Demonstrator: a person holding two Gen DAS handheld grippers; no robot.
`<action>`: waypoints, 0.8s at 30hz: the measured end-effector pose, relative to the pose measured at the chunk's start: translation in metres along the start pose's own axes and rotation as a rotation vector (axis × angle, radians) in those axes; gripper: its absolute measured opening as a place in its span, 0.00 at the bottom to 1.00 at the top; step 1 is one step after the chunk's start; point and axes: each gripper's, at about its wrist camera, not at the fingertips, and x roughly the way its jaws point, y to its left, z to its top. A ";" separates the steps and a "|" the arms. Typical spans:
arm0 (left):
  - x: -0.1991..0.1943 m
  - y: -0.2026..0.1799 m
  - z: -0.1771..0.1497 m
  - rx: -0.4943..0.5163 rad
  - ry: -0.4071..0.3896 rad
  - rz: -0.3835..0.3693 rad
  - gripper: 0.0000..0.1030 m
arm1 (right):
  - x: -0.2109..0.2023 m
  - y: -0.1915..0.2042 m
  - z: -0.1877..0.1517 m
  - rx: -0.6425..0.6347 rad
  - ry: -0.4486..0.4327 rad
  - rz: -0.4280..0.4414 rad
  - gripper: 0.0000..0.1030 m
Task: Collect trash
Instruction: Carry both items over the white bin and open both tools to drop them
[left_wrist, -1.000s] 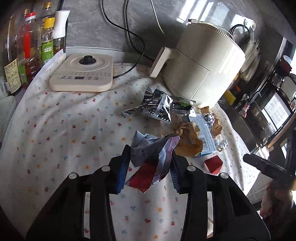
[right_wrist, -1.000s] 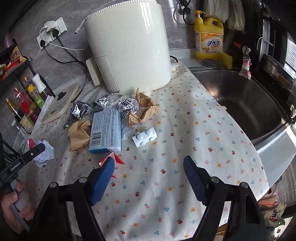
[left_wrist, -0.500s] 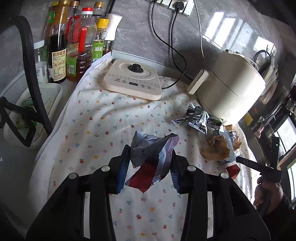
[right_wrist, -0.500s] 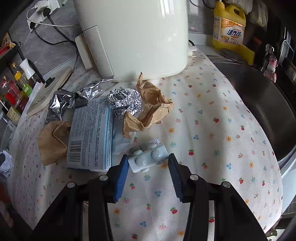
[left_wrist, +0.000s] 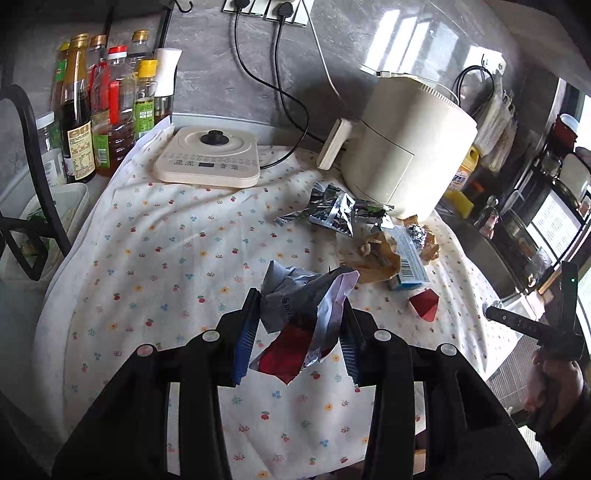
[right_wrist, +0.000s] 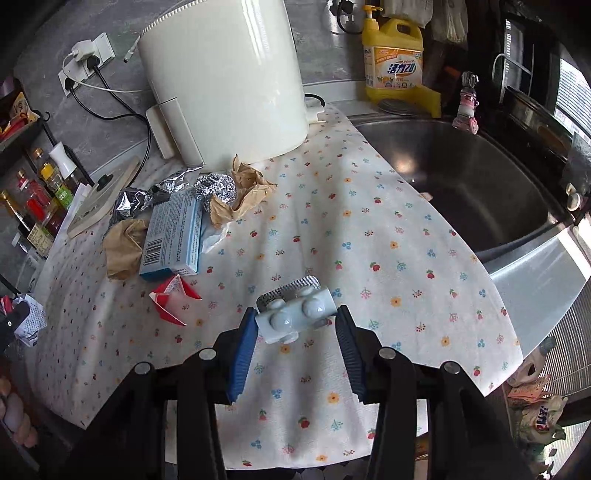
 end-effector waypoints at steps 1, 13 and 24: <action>0.001 -0.008 -0.001 0.011 0.006 -0.017 0.39 | -0.012 -0.009 -0.005 0.005 -0.015 -0.009 0.42; 0.008 -0.161 -0.055 0.174 0.121 -0.244 0.39 | -0.138 -0.133 -0.113 0.222 -0.071 -0.116 0.42; -0.006 -0.280 -0.126 0.340 0.219 -0.405 0.39 | -0.203 -0.209 -0.211 0.374 -0.066 -0.204 0.42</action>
